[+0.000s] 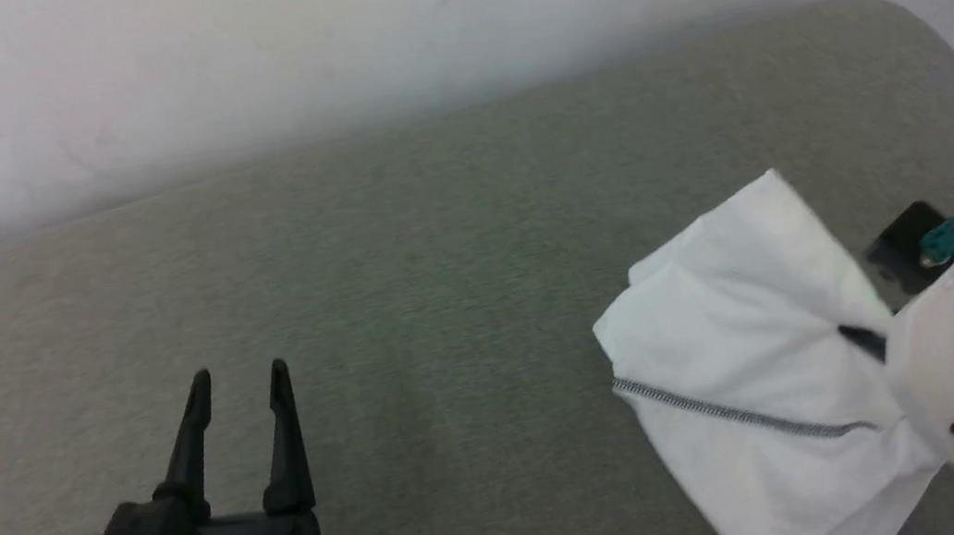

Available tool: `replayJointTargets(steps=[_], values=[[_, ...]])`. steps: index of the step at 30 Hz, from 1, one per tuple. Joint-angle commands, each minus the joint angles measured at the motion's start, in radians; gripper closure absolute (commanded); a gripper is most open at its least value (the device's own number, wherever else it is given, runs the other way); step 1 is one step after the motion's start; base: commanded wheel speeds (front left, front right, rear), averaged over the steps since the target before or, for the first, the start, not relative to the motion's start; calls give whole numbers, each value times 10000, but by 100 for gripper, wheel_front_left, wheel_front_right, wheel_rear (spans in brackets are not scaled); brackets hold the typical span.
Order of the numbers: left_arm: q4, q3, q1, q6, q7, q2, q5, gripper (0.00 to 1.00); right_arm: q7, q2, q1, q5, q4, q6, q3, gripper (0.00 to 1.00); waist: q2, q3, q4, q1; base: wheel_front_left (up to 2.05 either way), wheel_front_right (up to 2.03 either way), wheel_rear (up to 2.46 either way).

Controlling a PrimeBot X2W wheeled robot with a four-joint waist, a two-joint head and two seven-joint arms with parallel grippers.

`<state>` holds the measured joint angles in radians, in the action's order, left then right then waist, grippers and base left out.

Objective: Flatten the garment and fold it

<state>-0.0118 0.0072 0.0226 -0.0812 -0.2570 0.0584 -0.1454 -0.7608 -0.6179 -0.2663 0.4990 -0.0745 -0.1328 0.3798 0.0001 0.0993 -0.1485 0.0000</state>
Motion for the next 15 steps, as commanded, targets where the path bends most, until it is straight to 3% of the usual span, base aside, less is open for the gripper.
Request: replayJointTargets(steps=[1, 8, 15], values=[[-90, -19, -247, -66, -47, -13, 128, 0, 135, -90, -208, -22, 77, 21, -81, 100, -1, 996, -1320, 0, 0, 0, 0], [-762, -233, -1175, -159, 4, 494, 587, 0, 1989, -256, -1109, -167, 2168, 21, -580, 100, -1, 2778, -2424, 0, 0, 0, 0], [-1485, -660, -2194, -260, 492, 931, 912, 0, 3927, -188, -2438, -419, 4906, 21, -955, 100, -1, 4127, -2624, 0, 0, 0, 0]])
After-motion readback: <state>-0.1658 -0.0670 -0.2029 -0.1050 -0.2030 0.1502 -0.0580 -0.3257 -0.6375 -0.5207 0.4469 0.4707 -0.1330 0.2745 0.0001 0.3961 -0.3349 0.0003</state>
